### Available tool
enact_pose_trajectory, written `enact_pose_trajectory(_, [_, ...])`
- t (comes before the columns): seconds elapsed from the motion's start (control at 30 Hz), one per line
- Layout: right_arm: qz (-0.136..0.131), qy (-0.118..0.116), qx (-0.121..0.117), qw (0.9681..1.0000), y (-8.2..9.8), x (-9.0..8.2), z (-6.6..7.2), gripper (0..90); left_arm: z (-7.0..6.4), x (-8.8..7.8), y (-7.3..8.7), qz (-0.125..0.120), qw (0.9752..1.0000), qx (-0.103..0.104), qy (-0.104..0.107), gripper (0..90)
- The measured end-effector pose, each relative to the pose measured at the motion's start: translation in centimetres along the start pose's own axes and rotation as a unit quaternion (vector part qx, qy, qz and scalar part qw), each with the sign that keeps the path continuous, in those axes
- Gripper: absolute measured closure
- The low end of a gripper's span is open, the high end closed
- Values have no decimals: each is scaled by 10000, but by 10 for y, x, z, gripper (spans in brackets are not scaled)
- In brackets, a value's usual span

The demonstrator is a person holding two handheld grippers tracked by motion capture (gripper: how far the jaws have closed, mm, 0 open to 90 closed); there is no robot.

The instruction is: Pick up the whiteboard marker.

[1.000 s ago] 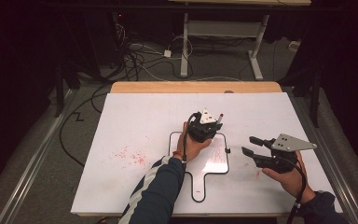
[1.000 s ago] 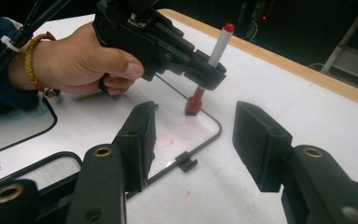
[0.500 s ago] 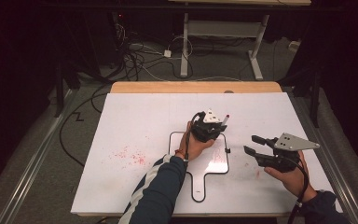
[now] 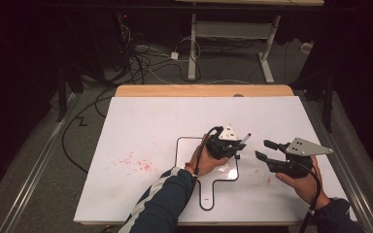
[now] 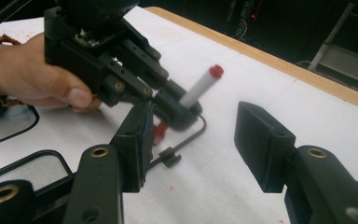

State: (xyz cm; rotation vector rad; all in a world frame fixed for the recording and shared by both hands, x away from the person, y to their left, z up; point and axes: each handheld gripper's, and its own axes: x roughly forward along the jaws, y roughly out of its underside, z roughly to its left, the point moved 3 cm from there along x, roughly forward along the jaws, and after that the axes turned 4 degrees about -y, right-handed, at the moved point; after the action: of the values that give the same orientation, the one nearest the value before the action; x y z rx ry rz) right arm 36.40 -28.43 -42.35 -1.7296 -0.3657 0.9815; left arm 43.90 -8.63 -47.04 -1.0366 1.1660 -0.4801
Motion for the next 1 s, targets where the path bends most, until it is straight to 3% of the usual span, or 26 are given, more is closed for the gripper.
enact_pose_trajectory(0.07, [-4,1,-18,10000,-1,0,1,482,17,-6,5,-21,9996,-160,-229,788])
enact_pose_trajectory(0.1, [-2,3,-25,10000,-1,0,1,482,17,-6,5,-21,9996,-160,-229,788])
enact_pose_trajectory(0.23, [36,-34,-94,9999,-1,3,4,482,33,-12,11,-89,9982,-499,-334,788])
enact_pose_trajectory(0.27, [54,-51,-116,9999,0,3,5,482,31,-11,11,-90,9982,-509,-292,788])
enact_pose_trajectory(0.3, [64,-55,-130,9999,0,4,5,482,21,-7,8,-55,9991,-395,-127,788])
enact_pose_trajectory(0.33, [62,-52,-131,9999,0,4,5,482,21,-7,8,-55,9991,-395,-127,787])
enact_pose_trajectory(0.37, [76,-41,-117,9999,0,4,4,482,7,-1,3,-41,9997,-243,48,787])
enact_pose_trajectory(0.4, [65,-43,-106,9999,0,4,4,482,7,-1,3,-41,9997,-243,48,788])
enact_pose_trajectory(0.43, [63,-35,-96,9999,0,4,3,482,-4,3,0,-32,9996,-154,217,788])
enact_pose_trajectory(0.57, [48,-14,-67,10000,0,3,2,479,-13,6,-2,22,9995,-58,313,787])
enact_pose_trajectory(0.67, [27,7,-62,10000,0,1,0,475,-8,5,-1,37,9998,-73,205,787])
enact_pose_trajectory(0.73, [28,23,-45,10000,0,0,0,474,2,2,1,53,9999,-150,10,787])
enact_pose_trajectory(0.77, [29,19,-34,10000,1,1,0,474,13,-1,4,94,9994,-294,-172,787])
enact_pose_trajectory(0.87, [49,20,-43,10000,1,1,1,474,17,-3,6,98,9989,-423,-161,787])
enact_pose_trajectory(1.0, [74,2,-59,10000,1,2,2,472,1,-3,7,95,9996,-270,67,787])
